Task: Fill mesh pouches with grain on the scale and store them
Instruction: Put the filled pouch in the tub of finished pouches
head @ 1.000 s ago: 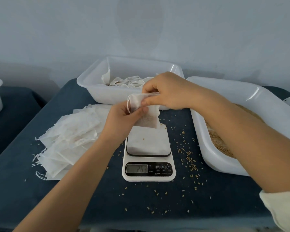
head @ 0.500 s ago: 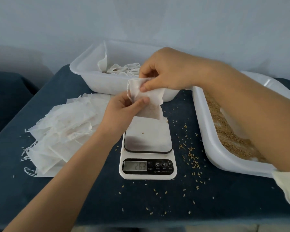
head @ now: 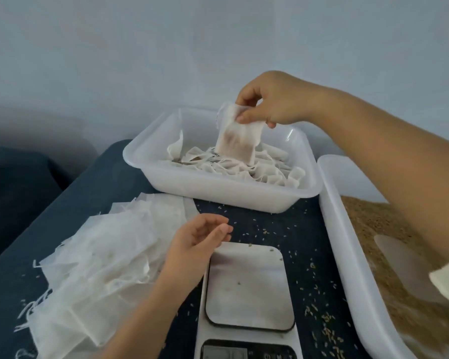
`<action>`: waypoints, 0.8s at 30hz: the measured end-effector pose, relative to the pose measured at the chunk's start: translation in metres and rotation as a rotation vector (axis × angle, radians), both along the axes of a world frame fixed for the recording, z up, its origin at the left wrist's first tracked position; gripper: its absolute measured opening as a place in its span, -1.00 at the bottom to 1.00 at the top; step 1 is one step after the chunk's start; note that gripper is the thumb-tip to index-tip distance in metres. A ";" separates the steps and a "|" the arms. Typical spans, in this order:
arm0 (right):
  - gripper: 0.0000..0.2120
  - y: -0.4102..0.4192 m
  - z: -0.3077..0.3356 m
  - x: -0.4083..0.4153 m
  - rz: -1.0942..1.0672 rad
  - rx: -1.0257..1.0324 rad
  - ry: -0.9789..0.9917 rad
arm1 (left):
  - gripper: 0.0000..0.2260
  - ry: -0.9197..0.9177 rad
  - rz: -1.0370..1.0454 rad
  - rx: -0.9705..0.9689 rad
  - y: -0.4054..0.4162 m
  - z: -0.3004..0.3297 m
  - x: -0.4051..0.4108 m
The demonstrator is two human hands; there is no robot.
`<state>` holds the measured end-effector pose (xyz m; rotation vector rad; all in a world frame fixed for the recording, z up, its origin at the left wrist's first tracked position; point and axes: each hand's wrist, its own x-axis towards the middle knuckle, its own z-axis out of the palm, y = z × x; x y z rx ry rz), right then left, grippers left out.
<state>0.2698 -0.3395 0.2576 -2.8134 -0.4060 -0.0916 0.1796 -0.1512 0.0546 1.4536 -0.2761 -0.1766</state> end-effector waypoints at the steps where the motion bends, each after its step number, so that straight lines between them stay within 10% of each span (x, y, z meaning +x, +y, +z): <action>1: -0.86 0.000 -0.002 0.015 -0.021 -0.009 -0.014 | -0.82 0.004 0.006 -0.004 0.001 0.000 0.002; 24: -0.74 0.033 -0.156 0.160 -0.217 0.001 0.148 | -0.75 -0.072 0.061 0.185 0.011 -0.002 0.018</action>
